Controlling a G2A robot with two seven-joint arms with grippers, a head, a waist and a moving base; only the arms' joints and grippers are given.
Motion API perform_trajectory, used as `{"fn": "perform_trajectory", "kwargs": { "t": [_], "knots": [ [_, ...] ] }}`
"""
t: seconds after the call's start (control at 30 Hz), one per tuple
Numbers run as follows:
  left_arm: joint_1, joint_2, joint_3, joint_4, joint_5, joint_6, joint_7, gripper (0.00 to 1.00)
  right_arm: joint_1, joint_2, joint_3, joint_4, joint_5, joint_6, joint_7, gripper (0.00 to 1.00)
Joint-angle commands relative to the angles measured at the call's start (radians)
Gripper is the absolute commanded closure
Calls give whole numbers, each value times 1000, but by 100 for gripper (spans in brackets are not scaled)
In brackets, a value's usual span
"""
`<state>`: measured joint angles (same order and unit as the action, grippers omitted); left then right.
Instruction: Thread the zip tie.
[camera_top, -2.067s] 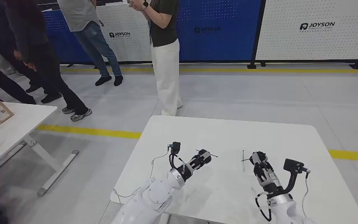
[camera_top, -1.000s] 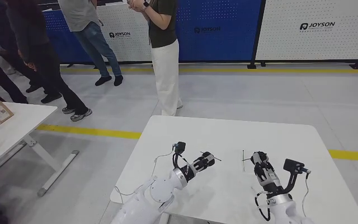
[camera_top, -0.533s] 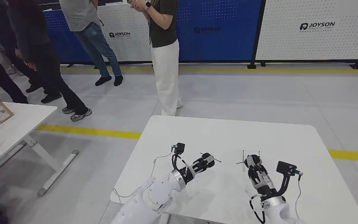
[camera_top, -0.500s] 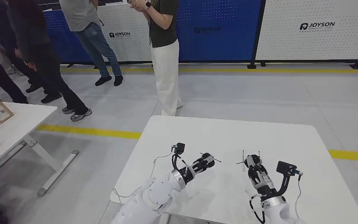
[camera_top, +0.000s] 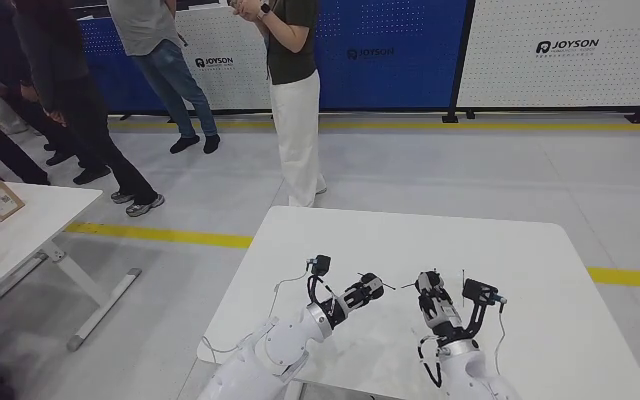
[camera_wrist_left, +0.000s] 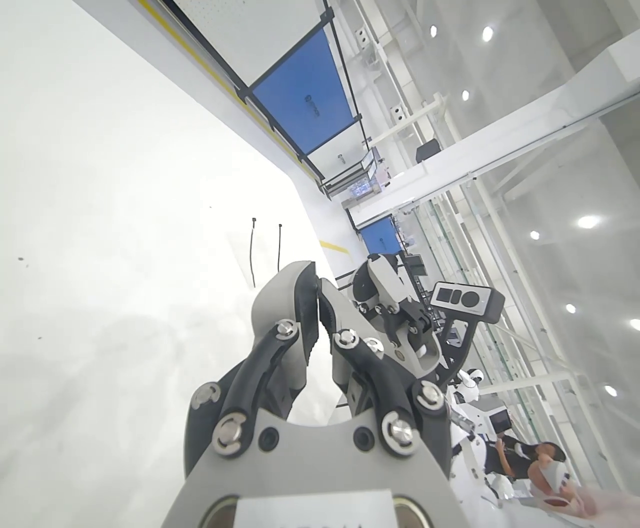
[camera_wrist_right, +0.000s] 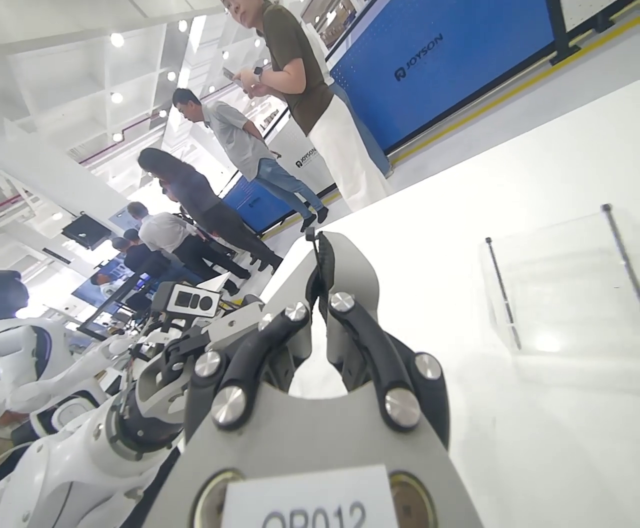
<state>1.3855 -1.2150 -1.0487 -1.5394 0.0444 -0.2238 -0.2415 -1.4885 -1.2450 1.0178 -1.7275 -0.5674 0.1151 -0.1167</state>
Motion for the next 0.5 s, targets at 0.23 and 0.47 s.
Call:
{"fn": "perform_trajectory", "kwargs": {
  "t": [0.23, 0.47],
  "knots": [
    [0, 0, 0, 0, 0, 0, 0, 100, -1, 0, 1, -1, -1, -1, -1, 100],
    [-5, -4, 15, 0, 11, 12, 29, 100, -1, 0, 1, -1, -1, -1, -1, 100]
  ]
}}
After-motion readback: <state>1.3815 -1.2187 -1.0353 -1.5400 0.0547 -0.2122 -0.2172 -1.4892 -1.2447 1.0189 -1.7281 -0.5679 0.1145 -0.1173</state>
